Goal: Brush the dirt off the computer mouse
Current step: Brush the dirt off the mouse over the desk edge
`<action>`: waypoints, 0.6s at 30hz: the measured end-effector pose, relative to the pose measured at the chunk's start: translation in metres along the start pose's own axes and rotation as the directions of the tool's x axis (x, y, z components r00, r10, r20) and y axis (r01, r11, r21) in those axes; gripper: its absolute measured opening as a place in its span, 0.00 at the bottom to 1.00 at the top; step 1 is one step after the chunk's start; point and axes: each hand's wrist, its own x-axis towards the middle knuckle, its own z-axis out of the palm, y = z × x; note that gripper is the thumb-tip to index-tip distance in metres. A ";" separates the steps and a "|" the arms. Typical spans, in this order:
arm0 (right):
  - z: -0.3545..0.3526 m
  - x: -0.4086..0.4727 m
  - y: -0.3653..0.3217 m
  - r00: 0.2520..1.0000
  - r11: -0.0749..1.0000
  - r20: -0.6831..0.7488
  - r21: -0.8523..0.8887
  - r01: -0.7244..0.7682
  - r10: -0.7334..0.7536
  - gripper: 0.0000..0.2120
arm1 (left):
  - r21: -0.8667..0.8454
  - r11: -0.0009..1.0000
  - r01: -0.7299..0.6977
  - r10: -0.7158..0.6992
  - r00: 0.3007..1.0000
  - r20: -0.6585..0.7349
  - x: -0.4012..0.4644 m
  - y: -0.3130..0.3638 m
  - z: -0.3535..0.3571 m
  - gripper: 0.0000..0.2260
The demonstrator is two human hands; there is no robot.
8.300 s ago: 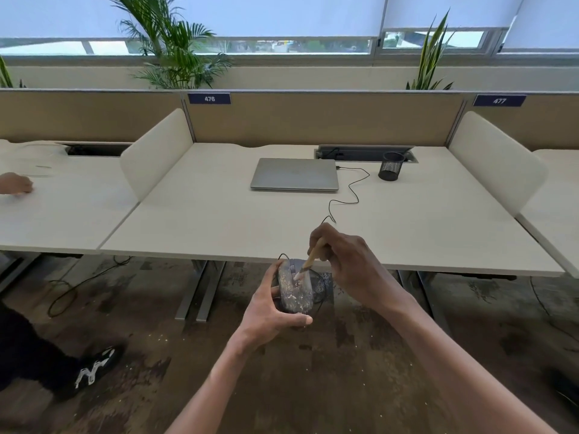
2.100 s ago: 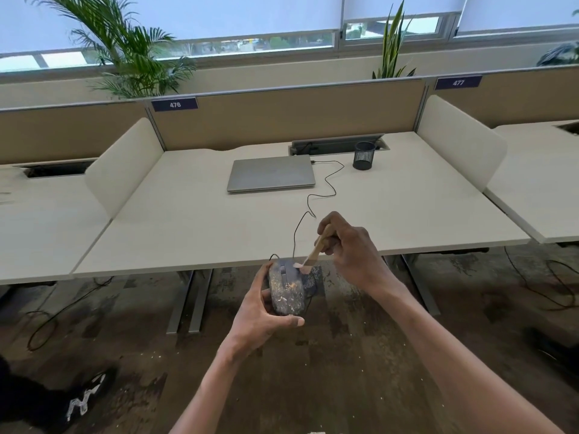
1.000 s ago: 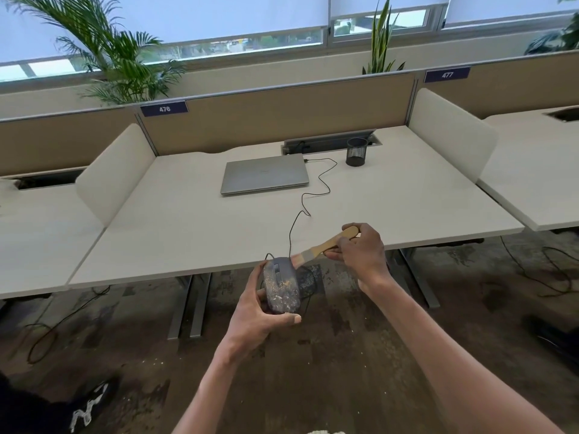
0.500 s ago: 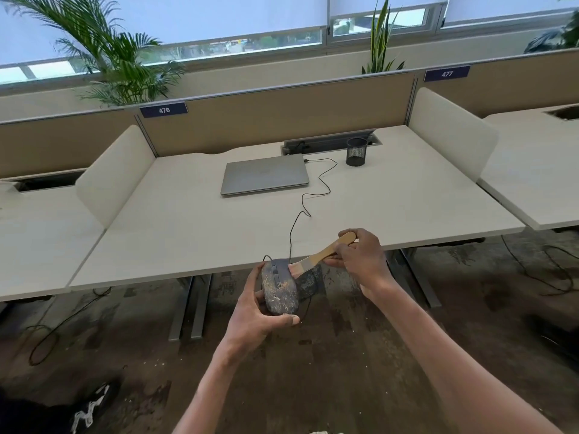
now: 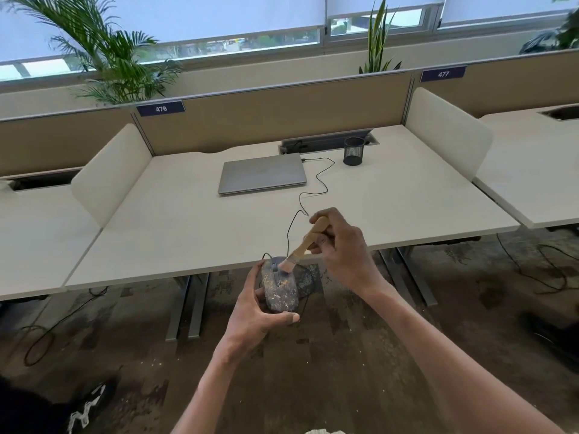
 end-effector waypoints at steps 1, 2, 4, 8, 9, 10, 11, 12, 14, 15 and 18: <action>0.002 -0.001 -0.002 0.998 0.997 0.034 -0.053 0.057 -0.055 0.12 | 0.001 1.000 0.000 0.000 1.000 0.004 0.000 0.000 0.001 0.57; 0.002 -0.002 -0.004 0.993 0.990 0.071 -0.105 0.099 -0.092 0.13 | 0.001 1.000 0.000 0.000 1.000 0.007 0.000 0.000 0.002 0.57; 0.002 -0.003 -0.005 0.983 0.970 0.137 -0.190 0.150 -0.125 0.16 | 0.002 1.000 0.008 -0.008 1.000 0.008 0.000 0.000 0.002 0.56; 0.001 -0.003 -0.009 0.971 0.946 0.155 -0.240 0.216 -0.183 0.18 | -0.002 1.000 0.010 -0.010 1.000 -0.004 -0.001 -0.003 0.001 0.54; 0.002 -0.002 -0.012 0.967 0.943 0.149 -0.232 0.238 -0.208 0.18 | 0.000 1.000 0.009 -0.009 1.000 -0.007 -0.001 -0.003 0.000 0.53; 0.003 -0.001 -0.015 0.960 0.938 0.154 -0.224 0.264 -0.233 0.18 | -0.005 1.000 0.008 -0.008 1.000 -0.008 -0.001 -0.003 0.000 0.53; 0.005 -0.001 -0.018 0.951 0.931 0.171 -0.220 0.291 -0.257 0.19 | -0.013 1.000 0.009 -0.009 1.000 -0.008 -0.001 -0.002 0.000 0.53; 0.007 -0.001 -0.021 0.942 0.923 0.195 -0.221 0.315 -0.275 0.19 | -0.018 1.000 0.009 -0.009 1.000 -0.008 0.000 -0.002 0.000 0.52; 0.011 -0.004 -0.025 0.927 0.907 0.238 -0.240 0.346 -0.290 0.21 | -0.021 1.000 0.008 -0.008 1.000 -0.010 0.000 -0.003 0.000 0.53; 0.012 -0.006 -0.025 0.924 0.902 0.248 -0.252 0.351 -0.291 0.22 | -0.022 1.000 0.009 -0.009 1.000 -0.009 0.000 -0.004 0.000 0.54; 0.009 -0.009 -0.021 0.932 0.899 0.260 -0.294 0.325 -0.252 0.25 | -0.018 1.000 0.017 -0.017 1.000 -0.004 -0.002 -0.006 0.001 0.58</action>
